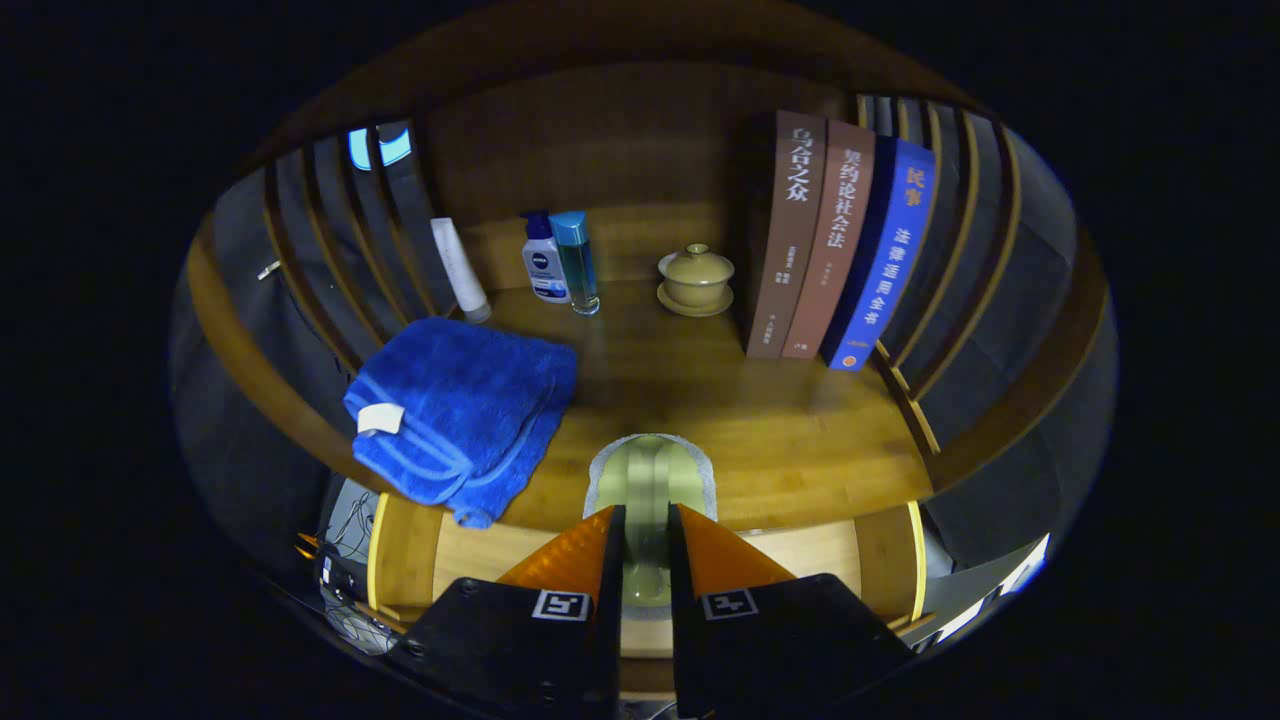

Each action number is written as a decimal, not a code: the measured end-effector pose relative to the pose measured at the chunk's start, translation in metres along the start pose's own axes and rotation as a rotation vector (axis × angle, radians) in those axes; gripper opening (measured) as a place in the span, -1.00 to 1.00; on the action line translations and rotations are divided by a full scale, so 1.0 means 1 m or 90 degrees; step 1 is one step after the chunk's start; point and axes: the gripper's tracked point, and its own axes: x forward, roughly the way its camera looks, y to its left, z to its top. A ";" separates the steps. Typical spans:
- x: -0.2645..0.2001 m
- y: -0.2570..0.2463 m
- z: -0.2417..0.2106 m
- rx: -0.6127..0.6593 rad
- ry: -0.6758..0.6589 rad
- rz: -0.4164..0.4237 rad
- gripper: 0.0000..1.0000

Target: Pull open the drawer, take out the items inside it, and place them on the countertop above the cabinet.

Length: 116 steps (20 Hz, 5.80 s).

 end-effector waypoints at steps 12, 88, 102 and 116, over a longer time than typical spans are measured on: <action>0.066 0.003 0.022 -0.006 0.003 -0.012 -0.48; -0.054 0.007 -0.247 -0.015 -0.403 0.003 0.94; 0.006 0.016 -0.181 0.009 -0.359 -0.012 0.94; 0.065 0.010 -0.151 0.002 -0.313 -0.018 0.96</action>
